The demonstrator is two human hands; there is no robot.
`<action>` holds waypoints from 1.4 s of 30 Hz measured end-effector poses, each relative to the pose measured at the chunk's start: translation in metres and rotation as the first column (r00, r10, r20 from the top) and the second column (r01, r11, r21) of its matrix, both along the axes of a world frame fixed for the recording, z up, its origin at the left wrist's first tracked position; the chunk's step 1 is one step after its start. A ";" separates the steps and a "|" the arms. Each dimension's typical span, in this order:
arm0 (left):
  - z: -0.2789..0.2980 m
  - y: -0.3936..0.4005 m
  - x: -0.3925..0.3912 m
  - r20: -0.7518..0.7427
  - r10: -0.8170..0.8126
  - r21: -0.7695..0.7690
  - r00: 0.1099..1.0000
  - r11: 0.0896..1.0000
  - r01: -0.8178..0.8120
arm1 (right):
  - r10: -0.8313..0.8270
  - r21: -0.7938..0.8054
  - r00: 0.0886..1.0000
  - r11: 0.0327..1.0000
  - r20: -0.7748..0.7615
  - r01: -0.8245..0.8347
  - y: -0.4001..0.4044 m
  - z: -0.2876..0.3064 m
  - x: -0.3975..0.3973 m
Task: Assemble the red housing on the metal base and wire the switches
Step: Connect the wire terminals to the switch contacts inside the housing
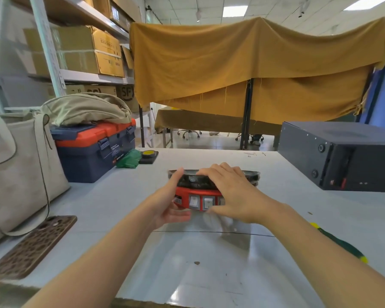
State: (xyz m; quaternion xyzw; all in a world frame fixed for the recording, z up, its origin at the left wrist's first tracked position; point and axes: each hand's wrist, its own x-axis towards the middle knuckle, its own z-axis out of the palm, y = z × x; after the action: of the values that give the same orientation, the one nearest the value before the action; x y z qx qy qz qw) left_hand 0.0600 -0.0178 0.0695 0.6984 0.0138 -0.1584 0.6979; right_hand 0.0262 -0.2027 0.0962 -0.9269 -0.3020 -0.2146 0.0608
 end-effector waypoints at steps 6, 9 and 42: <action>-0.014 -0.003 0.001 0.038 -0.008 -0.044 0.999 0.999 0.010 | -0.008 0.496 0.997 0.867 -0.080 0.047 -0.019 -0.011 -0.003; -0.025 0.000 0.002 0.054 -0.023 -0.026 0.998 0.999 0.024 | -0.260 0.591 0.944 0.736 -0.202 0.329 -0.036 -0.028 0.004; -0.072 -0.006 -0.010 0.762 -0.355 0.568 0.542 0.768 -0.296 | -0.146 0.312 0.964 0.926 -0.221 0.212 -0.052 -0.072 -0.001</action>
State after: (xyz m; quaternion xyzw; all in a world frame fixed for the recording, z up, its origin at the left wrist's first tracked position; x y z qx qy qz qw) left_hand 0.0497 -0.0237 -0.0026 0.8786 -0.2814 0.1976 0.3313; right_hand 0.0250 -0.2547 0.0240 -0.9434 -0.1679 -0.1758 0.2258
